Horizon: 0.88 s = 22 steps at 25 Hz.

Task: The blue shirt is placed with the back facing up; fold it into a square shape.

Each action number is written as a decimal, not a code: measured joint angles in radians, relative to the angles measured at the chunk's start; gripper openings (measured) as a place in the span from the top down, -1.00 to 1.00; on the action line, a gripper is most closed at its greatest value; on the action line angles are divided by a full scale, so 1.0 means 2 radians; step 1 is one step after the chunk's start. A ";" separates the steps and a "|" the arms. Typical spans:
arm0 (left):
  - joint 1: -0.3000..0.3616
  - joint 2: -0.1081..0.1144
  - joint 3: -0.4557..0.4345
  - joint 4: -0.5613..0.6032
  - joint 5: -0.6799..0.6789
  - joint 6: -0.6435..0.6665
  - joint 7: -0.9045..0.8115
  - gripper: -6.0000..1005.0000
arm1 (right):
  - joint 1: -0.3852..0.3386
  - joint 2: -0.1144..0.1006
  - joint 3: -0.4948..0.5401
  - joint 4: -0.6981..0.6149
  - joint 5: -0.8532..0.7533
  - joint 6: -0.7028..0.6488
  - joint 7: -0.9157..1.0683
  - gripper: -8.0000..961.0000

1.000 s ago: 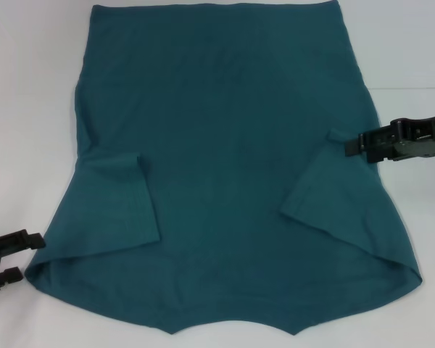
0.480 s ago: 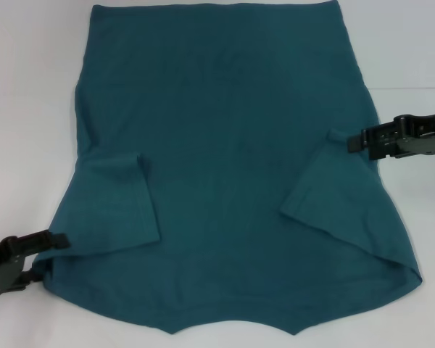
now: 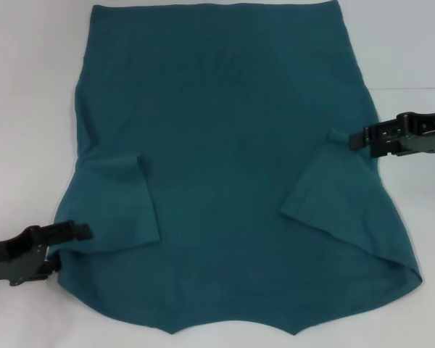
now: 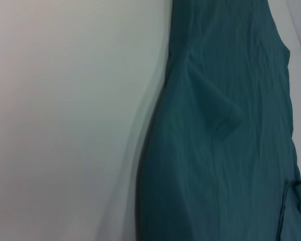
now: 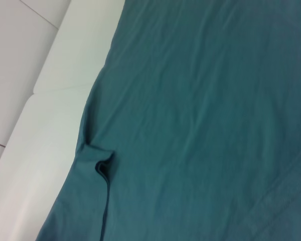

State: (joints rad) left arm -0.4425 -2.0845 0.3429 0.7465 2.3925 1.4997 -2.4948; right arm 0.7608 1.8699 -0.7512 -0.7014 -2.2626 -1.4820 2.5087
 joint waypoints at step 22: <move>-0.010 0.000 0.014 -0.001 -0.005 -0.003 0.002 -0.16 | -0.004 -0.002 0.007 -0.003 0.001 -0.013 -0.002 -0.39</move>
State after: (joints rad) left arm -0.4625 -2.0847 0.3702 0.7448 2.3824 1.4928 -2.4916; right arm 0.7519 1.8662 -0.7375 -0.7077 -2.2611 -1.5078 2.5049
